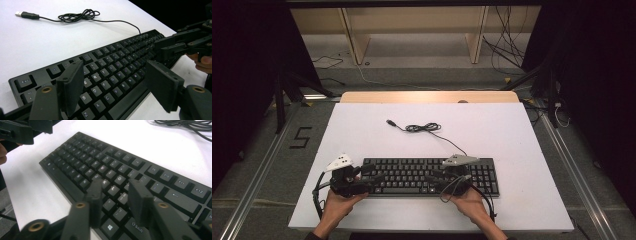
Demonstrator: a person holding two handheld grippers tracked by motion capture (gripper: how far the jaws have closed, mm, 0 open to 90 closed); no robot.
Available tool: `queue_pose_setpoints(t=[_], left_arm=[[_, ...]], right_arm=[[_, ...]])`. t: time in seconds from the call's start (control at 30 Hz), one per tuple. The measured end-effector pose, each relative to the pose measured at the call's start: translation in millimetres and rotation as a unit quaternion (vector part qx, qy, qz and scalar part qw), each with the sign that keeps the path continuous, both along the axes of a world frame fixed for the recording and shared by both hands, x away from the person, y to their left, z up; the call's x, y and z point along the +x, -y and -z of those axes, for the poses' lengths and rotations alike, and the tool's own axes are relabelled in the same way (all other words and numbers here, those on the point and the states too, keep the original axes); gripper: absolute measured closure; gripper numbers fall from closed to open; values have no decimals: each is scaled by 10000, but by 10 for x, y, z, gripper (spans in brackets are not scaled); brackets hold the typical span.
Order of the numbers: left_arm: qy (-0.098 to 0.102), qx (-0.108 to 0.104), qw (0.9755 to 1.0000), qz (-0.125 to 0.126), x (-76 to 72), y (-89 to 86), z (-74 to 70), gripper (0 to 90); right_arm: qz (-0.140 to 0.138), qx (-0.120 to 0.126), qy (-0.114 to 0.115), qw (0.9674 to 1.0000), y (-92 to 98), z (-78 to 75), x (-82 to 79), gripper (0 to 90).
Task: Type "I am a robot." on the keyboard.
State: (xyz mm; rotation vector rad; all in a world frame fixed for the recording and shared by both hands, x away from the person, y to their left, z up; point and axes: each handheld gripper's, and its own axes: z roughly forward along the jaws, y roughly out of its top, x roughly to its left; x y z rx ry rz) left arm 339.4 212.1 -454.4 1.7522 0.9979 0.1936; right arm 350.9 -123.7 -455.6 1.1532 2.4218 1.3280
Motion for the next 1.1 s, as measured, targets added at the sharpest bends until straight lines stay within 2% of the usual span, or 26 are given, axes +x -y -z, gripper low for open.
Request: queue_pose_setpoints(t=[0.3, 0.6, 1.1], left_arm=[[41, -18, 10000, -9, -56, -11, 8, 310], [69, 21, 10000, 40, -91, -3, 21, 307], [136, 67, 9998, 160, -136, 37, 35, 296]], right_arm=[[-109, -162, -47, 9998, -67, 51, 11, 799], [-144, -294, -106, 9994, -134, 102, 28, 880], [-186, -510, -172, 9984, -209, 196, 57, 900]])
